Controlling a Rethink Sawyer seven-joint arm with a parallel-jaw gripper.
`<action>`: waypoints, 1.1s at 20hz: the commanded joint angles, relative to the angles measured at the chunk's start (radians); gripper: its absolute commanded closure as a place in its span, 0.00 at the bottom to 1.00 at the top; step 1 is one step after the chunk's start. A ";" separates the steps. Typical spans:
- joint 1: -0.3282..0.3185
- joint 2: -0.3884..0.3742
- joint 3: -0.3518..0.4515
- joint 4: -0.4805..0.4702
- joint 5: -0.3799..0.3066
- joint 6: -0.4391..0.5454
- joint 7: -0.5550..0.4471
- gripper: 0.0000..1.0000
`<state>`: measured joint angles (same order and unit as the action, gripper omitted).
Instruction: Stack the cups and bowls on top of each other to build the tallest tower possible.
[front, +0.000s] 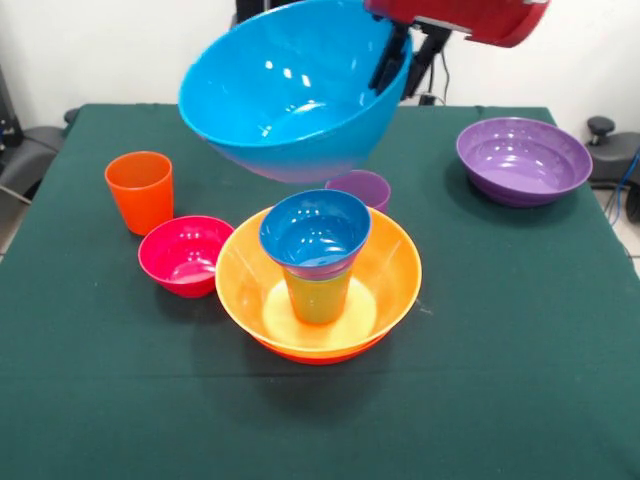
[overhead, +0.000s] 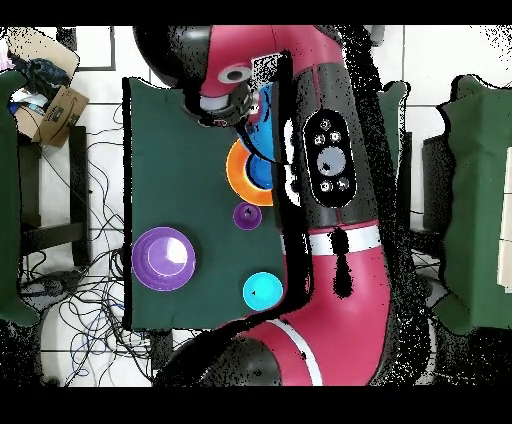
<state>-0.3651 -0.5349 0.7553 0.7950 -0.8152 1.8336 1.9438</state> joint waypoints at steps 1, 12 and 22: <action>0.007 -0.052 -0.146 0.167 -0.003 -0.139 0.142 1.00; 0.016 -0.023 -0.203 0.220 0.109 -0.338 0.261 1.00; 0.062 0.066 -0.240 0.044 0.118 -0.291 0.239 1.00</action>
<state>-0.3428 -0.5416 0.5809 0.8995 -0.6900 1.5314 2.0185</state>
